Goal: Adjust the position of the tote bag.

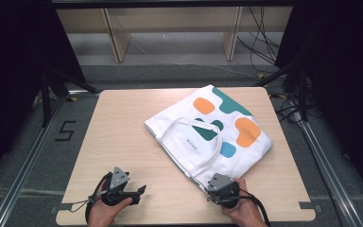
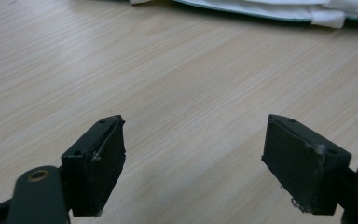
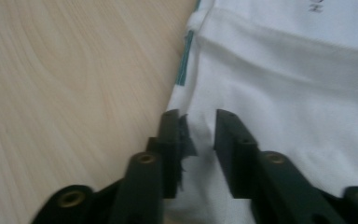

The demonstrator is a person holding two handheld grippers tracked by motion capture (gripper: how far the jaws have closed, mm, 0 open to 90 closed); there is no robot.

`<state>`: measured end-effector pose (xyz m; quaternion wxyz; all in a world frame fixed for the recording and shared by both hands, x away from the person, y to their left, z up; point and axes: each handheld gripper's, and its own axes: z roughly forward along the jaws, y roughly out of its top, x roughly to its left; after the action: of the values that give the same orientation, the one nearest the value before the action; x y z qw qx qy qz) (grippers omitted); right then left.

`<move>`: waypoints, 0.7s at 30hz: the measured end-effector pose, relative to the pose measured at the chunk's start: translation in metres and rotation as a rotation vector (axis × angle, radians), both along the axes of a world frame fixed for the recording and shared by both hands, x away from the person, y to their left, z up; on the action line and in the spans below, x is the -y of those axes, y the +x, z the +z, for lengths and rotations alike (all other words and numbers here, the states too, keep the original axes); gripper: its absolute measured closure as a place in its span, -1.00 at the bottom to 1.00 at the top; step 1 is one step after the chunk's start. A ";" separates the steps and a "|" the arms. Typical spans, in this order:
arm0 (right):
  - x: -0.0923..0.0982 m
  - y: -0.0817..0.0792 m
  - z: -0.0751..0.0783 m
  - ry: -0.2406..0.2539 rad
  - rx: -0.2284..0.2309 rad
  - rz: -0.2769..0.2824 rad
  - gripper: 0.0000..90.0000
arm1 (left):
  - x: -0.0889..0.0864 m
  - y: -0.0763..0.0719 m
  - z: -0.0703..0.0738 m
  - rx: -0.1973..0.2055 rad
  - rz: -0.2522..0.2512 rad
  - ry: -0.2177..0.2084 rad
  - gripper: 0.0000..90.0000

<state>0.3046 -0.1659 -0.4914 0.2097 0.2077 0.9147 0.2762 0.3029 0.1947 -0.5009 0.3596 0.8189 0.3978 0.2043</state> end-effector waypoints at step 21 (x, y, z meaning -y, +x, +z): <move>0.140 0.001 0.005 0.008 0.092 -0.264 0.83 | 0.025 0.051 -0.003 0.040 0.031 0.031 -0.44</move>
<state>0.3060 -0.3058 -0.4867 0.2850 0.3142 0.8677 0.2591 0.3536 0.1702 -0.5042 0.3514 0.8138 0.4002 0.2323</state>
